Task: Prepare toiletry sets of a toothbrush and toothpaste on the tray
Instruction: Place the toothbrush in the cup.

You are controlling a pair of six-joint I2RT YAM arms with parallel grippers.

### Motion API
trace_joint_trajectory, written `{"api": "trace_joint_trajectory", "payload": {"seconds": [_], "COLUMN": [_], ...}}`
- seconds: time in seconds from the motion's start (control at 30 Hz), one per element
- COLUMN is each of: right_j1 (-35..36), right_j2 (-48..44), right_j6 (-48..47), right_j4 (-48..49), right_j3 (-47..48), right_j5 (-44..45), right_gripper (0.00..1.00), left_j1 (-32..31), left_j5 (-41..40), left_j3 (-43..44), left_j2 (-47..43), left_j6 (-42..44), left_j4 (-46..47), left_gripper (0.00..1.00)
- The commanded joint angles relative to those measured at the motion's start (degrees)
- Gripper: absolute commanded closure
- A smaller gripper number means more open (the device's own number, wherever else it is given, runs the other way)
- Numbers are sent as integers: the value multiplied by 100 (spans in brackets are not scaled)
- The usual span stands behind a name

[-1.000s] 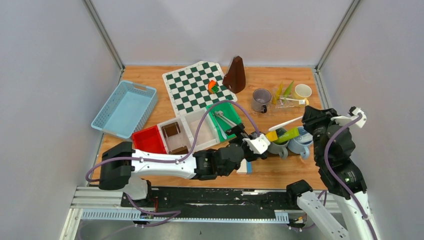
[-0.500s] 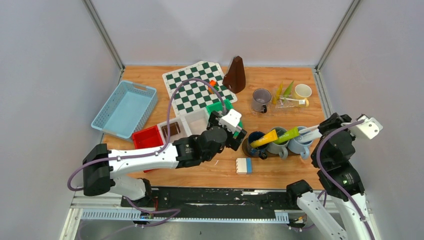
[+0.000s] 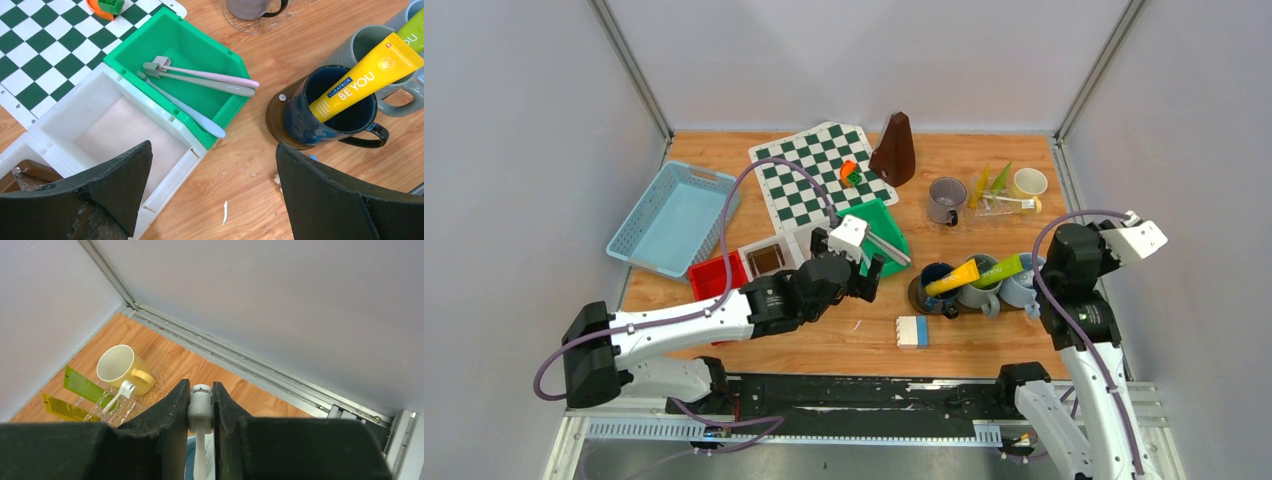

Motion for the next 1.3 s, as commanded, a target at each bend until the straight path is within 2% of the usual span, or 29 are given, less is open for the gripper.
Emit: {"api": "trace_joint_trajectory", "payload": {"seconds": [0.0,0.27,0.4,0.5,0.63,0.83,1.03,1.17,1.27], "right_j1": [-368,-446,-482,-498,-500,-505,-500,-491,-436], "right_j2": [214,709,774,873,908,583,139,-194,-411], "right_j6": [633,835,1026,1155,1263,1215,755,626,600], "right_j4": [274,241,83,-42,-263,-536,-564,-568,-557], "right_j3": [-57,-163,-241,-279,-144,195,476,533,482], "right_j5": [-732,-1229,-1476,-1590,-1679,-1875,-2148,-2481,-2584], "right_gripper": [100,100,94,84,60,42,21,16,15], "left_j1": [51,94,129,176,230,319,437,543,653], "left_j5": [25,31,35,55,81,82,102,130,214], "left_j3": [-148,-352,-424,-422,-274,88,694,1273,1857], "left_j2": [-265,-322,-341,-312,-244,29,534,1033,1553], "left_j6": [-363,-534,-606,-668,-843,-1245,-1811,-2181,-2453], "left_j4": [77,165,189,183,41,-273,-867,-1529,-2143], "left_gripper": [0,0,0,0,0,0,0,0,5]}}
